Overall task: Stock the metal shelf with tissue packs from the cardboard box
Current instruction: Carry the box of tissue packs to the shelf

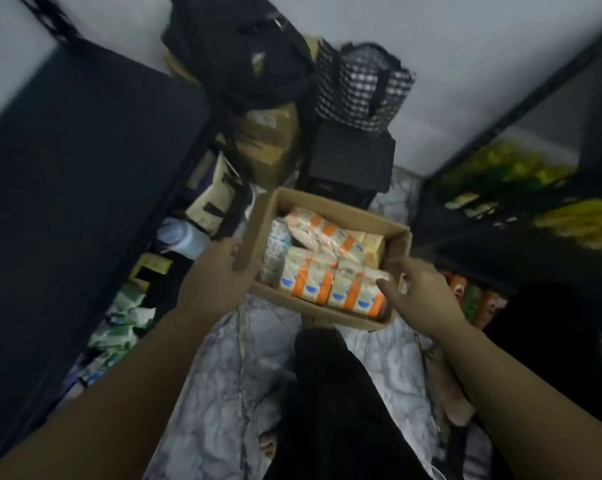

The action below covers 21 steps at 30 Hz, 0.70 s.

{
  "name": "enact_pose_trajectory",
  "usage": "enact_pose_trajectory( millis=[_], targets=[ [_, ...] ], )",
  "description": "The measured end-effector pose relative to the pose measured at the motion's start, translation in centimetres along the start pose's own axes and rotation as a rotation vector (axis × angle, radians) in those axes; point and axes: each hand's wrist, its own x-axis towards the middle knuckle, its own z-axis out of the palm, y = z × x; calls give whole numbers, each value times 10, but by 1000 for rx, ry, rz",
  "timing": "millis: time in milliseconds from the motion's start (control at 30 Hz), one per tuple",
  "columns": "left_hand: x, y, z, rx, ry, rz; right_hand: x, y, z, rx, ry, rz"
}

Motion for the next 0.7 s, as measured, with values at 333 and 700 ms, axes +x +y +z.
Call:
enact_pose_trajectory(
  millis=[333,700],
  targets=[
    [134,-82,135,133,-31,-47,91,97,117,188,209,376],
    [180,-79,163,-84,3,-204,131,121,152,473,225,877]
  ],
)
